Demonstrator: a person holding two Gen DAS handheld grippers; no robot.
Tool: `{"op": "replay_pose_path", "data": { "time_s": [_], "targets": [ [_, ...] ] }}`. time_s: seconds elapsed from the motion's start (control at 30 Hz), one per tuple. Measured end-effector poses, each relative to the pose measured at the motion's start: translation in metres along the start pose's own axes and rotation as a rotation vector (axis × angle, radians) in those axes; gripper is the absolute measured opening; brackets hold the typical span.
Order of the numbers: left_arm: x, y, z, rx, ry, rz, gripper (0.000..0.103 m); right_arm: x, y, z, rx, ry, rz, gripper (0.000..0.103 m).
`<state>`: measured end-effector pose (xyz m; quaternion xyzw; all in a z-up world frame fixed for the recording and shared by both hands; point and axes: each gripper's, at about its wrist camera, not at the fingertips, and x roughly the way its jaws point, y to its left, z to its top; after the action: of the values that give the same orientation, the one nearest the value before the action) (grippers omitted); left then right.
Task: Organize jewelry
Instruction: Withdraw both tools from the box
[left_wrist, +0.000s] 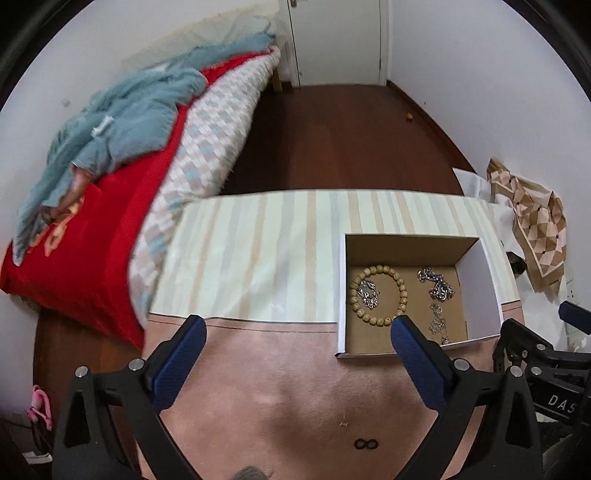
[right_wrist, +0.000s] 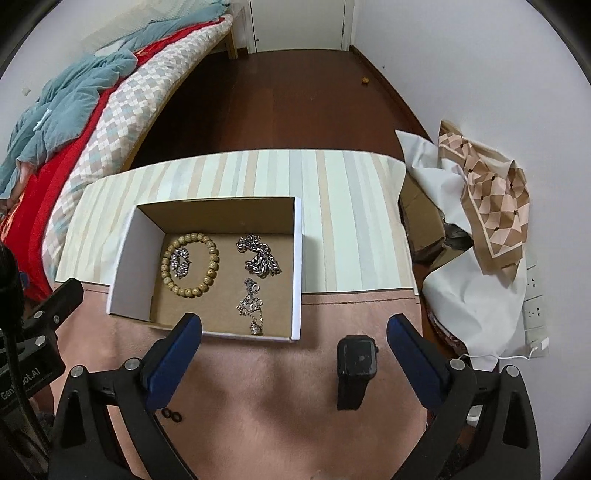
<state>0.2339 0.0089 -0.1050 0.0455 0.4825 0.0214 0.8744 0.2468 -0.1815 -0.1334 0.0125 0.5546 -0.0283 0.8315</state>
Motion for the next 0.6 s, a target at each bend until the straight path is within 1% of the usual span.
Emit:
{"op": "replay_pose_path", "data": {
  "time_s": [0.07,0.23,0.43,0.6],
  "targets": [
    [-0.013,0.002,-0.003,-0.006,-0.031,0.023,0.102,-0.011,0.001,-0.003,-0.003,-0.02,-0.007,0.101],
    [-0.042,0.009,-0.011,-0.019,-0.087,0.032,0.102,-0.041,0.004,-0.014,-0.008,-0.076,-0.011,0.101],
    [-0.079,0.012,-0.025,-0.019,-0.134,0.007,0.102,-0.078,0.007,-0.032,-0.011,-0.145,-0.027,0.101],
    [-0.105,0.013,-0.036,-0.018,-0.16,-0.012,0.102,-0.11,0.007,-0.05,-0.005,-0.202,-0.024,0.101]
  ]
}}
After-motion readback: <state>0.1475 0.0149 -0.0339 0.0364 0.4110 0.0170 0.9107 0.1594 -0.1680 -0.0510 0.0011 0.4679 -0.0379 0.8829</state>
